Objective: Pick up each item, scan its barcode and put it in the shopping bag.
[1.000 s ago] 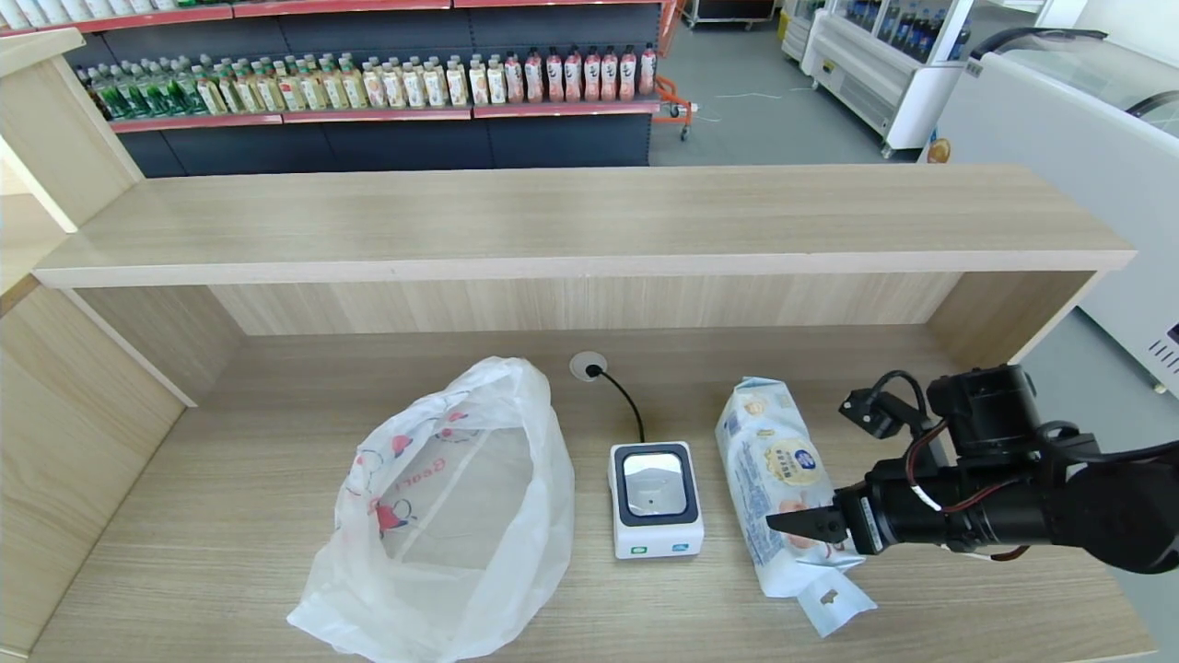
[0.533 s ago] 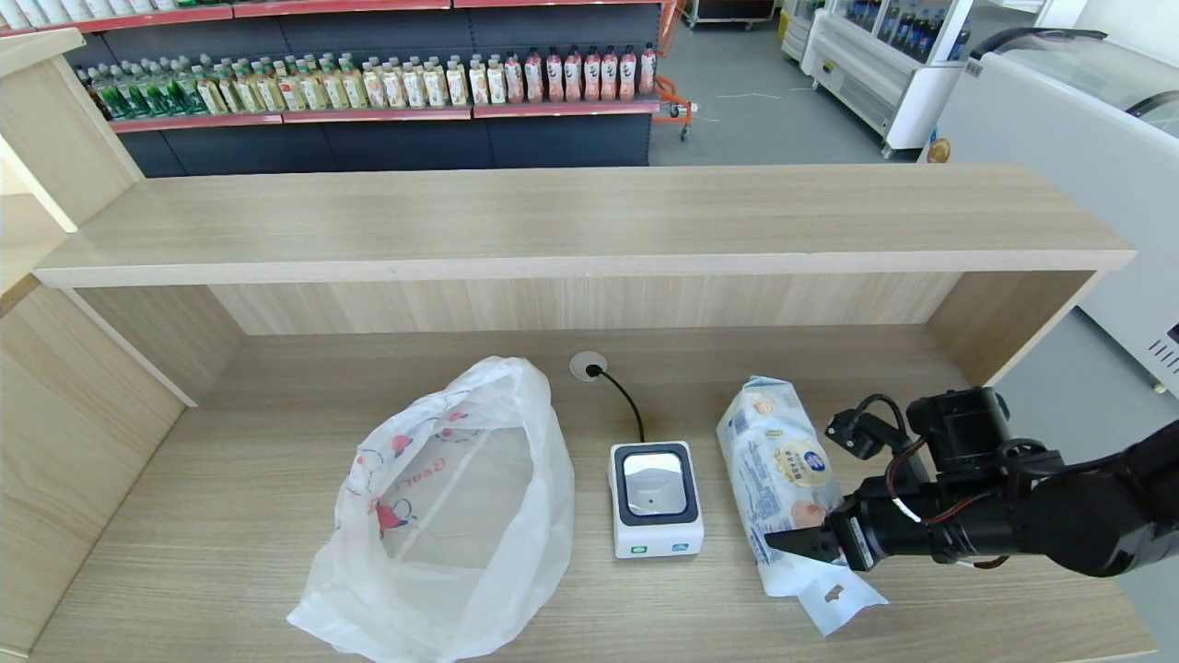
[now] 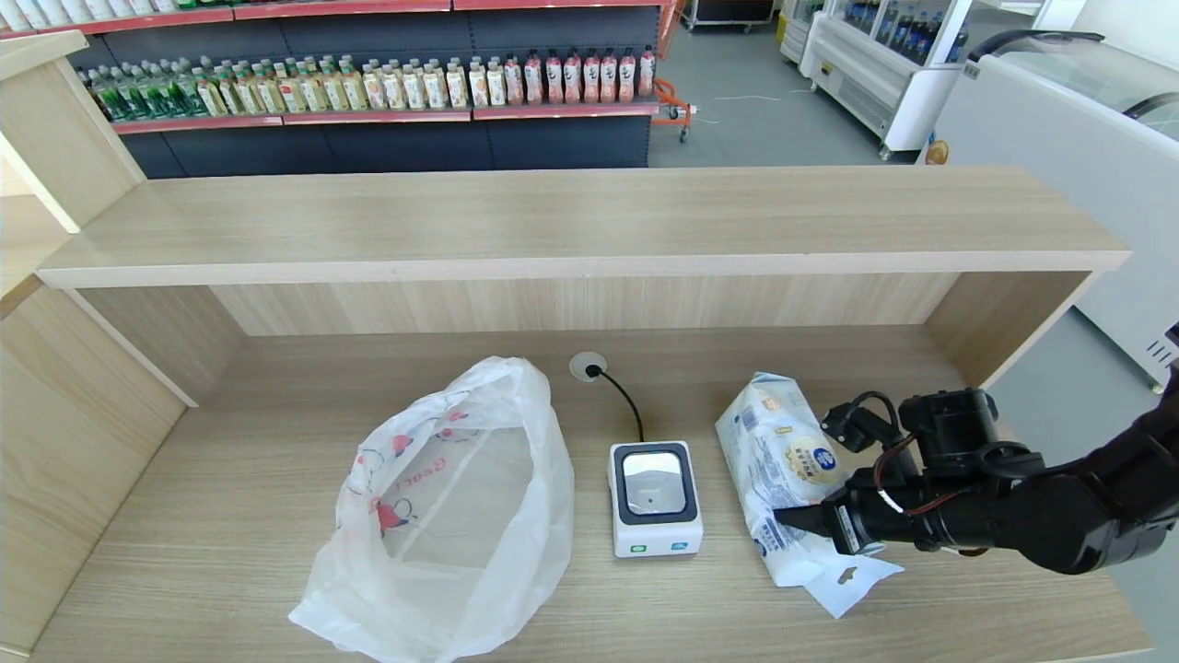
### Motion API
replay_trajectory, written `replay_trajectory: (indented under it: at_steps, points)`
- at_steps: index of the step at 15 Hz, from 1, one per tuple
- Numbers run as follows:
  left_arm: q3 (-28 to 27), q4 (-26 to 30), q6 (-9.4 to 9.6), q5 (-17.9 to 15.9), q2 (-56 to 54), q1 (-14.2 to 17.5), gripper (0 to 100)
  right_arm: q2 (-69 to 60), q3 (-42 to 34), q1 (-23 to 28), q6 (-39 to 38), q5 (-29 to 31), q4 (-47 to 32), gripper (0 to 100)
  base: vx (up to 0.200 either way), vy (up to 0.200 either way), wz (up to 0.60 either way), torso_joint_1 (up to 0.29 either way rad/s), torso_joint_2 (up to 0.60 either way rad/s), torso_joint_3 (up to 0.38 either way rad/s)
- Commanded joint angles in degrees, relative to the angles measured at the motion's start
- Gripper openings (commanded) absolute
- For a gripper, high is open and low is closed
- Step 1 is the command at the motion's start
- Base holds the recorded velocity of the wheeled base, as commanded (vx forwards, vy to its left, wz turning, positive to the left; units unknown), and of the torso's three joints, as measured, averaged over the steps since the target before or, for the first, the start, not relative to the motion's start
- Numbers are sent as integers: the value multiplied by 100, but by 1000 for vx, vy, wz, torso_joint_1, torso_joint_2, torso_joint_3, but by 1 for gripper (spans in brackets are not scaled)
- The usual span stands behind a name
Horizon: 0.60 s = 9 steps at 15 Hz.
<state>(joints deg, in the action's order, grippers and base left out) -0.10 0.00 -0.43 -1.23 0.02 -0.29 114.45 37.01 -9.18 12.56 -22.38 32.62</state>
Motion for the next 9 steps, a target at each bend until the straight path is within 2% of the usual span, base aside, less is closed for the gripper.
replay_trajectory:
  at_steps: [1, 2, 4, 6, 7, 9]
  points:
    - [1, 0, -1, 0, -2, 3, 100, 52, -10, 4, 19, 111, -1, 0, 0, 0, 0, 0, 0, 0]
    - [1, 0, -1, 0, -2, -6, 100, -115, -54, 4, -16, 85, -1, 0, 0, 0, 0, 0, 0, 0]
    - [1, 0, -1, 0, -2, 3, 100, -801, -98, -40, -342, -530, -72, 0, 0, 0, 0, 0, 0, 0]
    - [1, 0, -1, 0, -2, 3, 100, -1284, -80, -119, -517, -574, -168, 0, 0, 0, 0, 0, 0, 0]
    - [1, 0, -1, 0, -2, 3, 100, -2295, 25, -181, -596, -671, -801, 0, 0, 0, 0, 0, 0, 0]
    - [1, 0, -1, 0, -2, 3, 100, -3543, 280, -356, -886, -1154, -1935, 0, 0, 0, 0, 0, 0, 0]
